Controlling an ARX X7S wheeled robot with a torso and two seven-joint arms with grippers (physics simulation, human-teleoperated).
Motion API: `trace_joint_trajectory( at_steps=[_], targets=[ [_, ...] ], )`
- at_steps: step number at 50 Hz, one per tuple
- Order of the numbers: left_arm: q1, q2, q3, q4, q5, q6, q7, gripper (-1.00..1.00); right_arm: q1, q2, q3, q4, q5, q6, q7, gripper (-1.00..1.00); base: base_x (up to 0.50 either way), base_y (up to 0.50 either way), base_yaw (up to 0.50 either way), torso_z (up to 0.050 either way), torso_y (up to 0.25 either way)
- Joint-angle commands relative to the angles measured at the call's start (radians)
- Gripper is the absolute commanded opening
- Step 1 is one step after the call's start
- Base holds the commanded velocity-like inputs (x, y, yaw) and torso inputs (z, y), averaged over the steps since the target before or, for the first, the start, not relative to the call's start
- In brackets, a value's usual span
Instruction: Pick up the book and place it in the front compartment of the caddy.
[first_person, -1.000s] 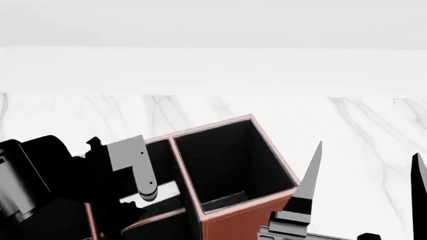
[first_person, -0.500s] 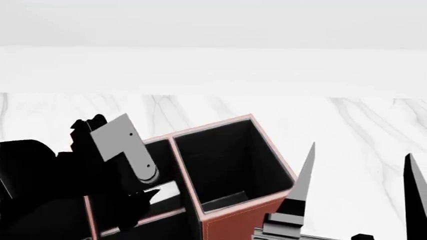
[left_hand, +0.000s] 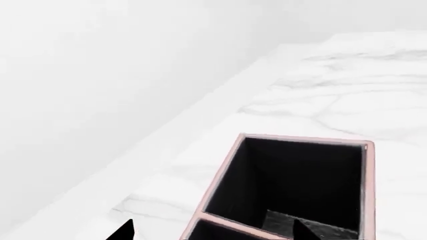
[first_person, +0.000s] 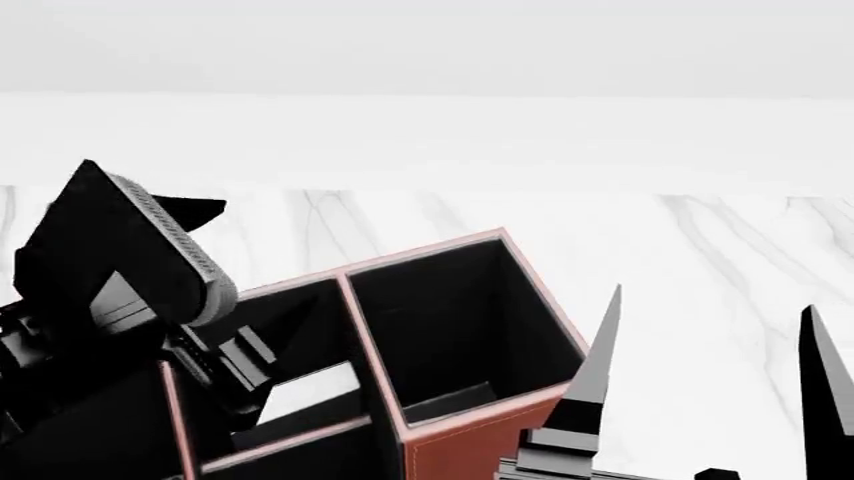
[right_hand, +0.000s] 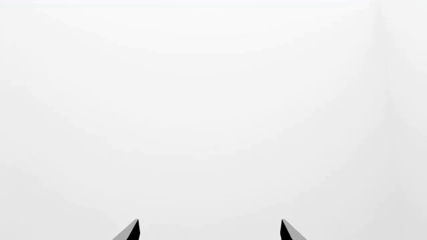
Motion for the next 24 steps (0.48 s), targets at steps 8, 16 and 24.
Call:
trace_joint_trajectory(
  at_steps=[8, 16, 24],
  targets=[
    [0.186, -0.181, -0.145, 0.347, -0.071, 0.241, -0.245, 1.0, 0.003, 0.002, -0.007, -0.012, 0.0, 0.004, 0.005, 1.0, 0.0, 0.0, 0.0, 0.0, 0.0],
    [0.287, -0.202, -0.16, 0.41, -0.019, 0.357, -0.29, 1.0, 0.001, 0.004, -0.008, -0.012, 0.0, 0.002, 0.007, 1.0, 0.0, 0.0, 0.0, 0.0, 0.0],
    [0.358, -0.19, -0.168, 0.458, 0.068, 0.441, -0.337, 1.0, 0.002, 0.007, -0.003, -0.02, 0.006, 0.006, 0.011, 1.0, 0.0, 0.0, 0.0, 0.0, 0.0]
  ],
)
